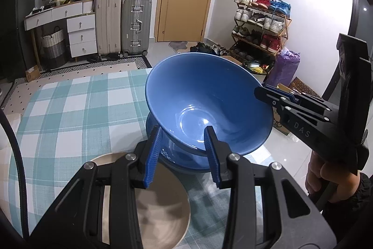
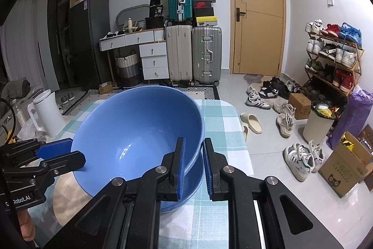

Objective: Organize plates and bowls
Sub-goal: 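Lower the held bowl into the other blue bowl with both grippers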

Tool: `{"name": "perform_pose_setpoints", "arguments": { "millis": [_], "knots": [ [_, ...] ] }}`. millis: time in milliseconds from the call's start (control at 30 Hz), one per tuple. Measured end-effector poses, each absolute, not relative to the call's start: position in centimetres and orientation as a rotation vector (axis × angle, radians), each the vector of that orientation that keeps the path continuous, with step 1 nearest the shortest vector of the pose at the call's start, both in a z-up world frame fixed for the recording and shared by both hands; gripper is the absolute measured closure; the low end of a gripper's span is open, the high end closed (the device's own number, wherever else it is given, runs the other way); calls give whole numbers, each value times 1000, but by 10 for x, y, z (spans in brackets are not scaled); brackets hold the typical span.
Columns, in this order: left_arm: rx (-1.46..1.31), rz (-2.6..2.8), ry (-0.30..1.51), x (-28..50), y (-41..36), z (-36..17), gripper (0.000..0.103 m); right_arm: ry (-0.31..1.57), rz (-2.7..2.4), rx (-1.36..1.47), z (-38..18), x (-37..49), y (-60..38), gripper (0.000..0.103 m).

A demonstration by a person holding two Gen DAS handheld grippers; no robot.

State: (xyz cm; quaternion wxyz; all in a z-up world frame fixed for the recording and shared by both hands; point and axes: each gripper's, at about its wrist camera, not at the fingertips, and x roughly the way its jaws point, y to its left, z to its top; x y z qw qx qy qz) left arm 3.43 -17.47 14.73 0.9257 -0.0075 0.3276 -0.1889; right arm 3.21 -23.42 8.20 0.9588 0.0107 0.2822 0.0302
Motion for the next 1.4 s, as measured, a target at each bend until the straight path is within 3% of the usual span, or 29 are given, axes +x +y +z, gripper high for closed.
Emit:
{"name": "perform_pose_setpoints", "arguments": {
  "millis": [1400],
  "knots": [
    [126,-301,710,110,-190,49,69,660,81,-13,23,65,-248,88]
  ]
}}
